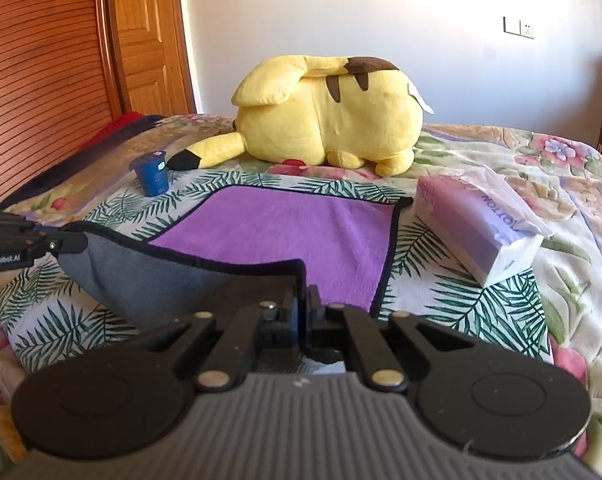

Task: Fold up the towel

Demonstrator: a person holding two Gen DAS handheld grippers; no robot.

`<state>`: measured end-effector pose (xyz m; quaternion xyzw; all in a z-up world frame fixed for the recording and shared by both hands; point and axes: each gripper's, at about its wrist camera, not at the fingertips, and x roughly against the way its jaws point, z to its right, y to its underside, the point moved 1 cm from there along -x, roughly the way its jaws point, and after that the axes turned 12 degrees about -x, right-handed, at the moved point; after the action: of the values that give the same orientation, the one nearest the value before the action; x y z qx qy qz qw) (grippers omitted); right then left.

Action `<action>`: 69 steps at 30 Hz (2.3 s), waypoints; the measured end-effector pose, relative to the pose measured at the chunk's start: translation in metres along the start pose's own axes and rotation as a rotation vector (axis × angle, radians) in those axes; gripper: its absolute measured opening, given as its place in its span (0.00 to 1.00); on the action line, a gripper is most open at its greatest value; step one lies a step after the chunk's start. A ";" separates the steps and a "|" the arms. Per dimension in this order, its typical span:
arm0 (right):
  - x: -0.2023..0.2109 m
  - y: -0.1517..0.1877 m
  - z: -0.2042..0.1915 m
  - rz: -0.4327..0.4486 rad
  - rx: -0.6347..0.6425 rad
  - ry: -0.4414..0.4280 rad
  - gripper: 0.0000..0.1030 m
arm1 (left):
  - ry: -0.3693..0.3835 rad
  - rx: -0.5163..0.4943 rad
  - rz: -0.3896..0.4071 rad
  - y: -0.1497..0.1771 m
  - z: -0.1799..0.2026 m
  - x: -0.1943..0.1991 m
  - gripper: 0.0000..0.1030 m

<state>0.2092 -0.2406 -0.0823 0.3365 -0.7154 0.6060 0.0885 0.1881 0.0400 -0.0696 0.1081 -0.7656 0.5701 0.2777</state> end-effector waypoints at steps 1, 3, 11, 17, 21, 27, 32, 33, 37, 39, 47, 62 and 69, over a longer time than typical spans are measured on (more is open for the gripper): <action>0.000 0.000 0.000 0.003 0.001 0.001 0.04 | 0.000 0.000 0.004 -0.001 0.000 0.000 0.00; 0.000 -0.001 0.000 0.008 0.003 0.001 0.03 | 0.002 0.001 0.013 -0.004 -0.001 0.000 0.00; -0.003 -0.007 0.001 0.034 0.015 0.000 0.03 | 0.006 -0.017 0.038 -0.017 -0.002 -0.002 0.00; -0.008 -0.010 0.003 0.044 0.038 0.001 0.03 | 0.015 -0.040 0.051 -0.024 -0.003 -0.009 0.00; -0.014 -0.013 0.005 0.046 0.052 0.006 0.03 | 0.021 -0.051 0.055 -0.028 -0.003 -0.014 0.00; -0.023 -0.015 0.008 0.042 0.064 0.001 0.03 | 0.022 -0.084 0.069 -0.035 -0.002 -0.014 0.00; -0.021 -0.020 0.007 0.058 0.064 -0.005 0.03 | 0.029 -0.085 0.085 -0.041 -0.005 -0.012 0.00; -0.020 -0.021 0.006 0.064 0.066 -0.008 0.03 | 0.029 -0.084 0.089 -0.042 -0.005 -0.012 0.00; -0.017 -0.030 0.006 0.092 0.070 -0.016 0.03 | 0.029 -0.074 0.098 -0.049 -0.008 -0.013 0.00; -0.017 -0.034 0.005 0.102 0.075 -0.018 0.03 | 0.023 -0.088 0.094 -0.054 -0.008 -0.015 0.00; -0.026 -0.045 0.008 0.119 0.090 -0.012 0.03 | 0.019 -0.125 0.089 -0.067 -0.018 -0.022 0.00; -0.037 -0.059 0.014 0.148 0.109 -0.003 0.03 | -0.019 -0.123 0.108 -0.080 -0.026 -0.046 0.00; -0.047 -0.067 0.015 0.160 0.129 0.002 0.03 | -0.039 -0.116 0.124 -0.092 -0.034 -0.058 0.00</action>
<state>0.2889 -0.2395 -0.0570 0.2826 -0.6992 0.6564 0.0187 0.2904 0.0333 -0.0204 0.0555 -0.8078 0.5387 0.2327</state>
